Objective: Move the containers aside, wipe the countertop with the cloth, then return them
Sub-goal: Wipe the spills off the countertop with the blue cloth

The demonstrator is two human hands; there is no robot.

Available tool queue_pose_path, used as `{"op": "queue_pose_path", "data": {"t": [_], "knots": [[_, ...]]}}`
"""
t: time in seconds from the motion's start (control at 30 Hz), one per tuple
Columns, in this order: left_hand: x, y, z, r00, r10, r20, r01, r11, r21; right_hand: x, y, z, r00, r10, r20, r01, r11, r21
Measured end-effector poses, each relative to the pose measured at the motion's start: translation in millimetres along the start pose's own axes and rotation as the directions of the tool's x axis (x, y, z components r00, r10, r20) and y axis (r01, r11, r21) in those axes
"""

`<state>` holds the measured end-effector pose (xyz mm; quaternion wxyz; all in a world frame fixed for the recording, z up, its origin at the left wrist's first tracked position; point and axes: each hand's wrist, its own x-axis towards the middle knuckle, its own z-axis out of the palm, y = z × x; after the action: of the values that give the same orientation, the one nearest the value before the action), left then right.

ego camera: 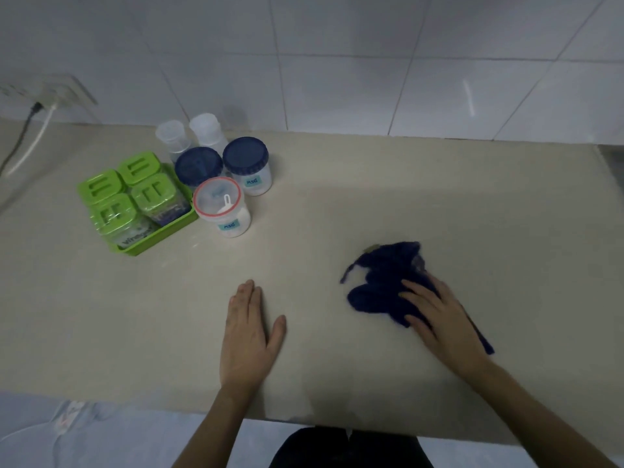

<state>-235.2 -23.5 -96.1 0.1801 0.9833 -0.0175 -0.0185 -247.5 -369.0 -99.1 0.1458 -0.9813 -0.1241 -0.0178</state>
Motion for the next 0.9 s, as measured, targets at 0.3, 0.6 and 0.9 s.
{"op": "queue_pose_path", "data": {"t": [0.3, 0.6, 0.9], "knots": [[0.3, -0.2, 1.9, 0.999, 0.025, -0.023, -0.025, 1.0, 0.009, 31.5, -60.6, 29.9, 0.977, 0.156, -0.146, -0.157, 0.988, 0.003], [-17.7, 31.3, 7.2, 0.991, 0.137, 0.007, -0.137, 0.99, -0.023, 47.8, -102.3, 41.6, 0.987, -0.158, -0.004, 0.158, 0.987, 0.004], [-35.1, 145.1, 40.3, 0.967, 0.252, 0.038, -0.249, 0.965, -0.079, -38.8, 5.6, 7.9, 1.0, -0.014, -0.022, 0.014, 1.0, -0.005]]}}
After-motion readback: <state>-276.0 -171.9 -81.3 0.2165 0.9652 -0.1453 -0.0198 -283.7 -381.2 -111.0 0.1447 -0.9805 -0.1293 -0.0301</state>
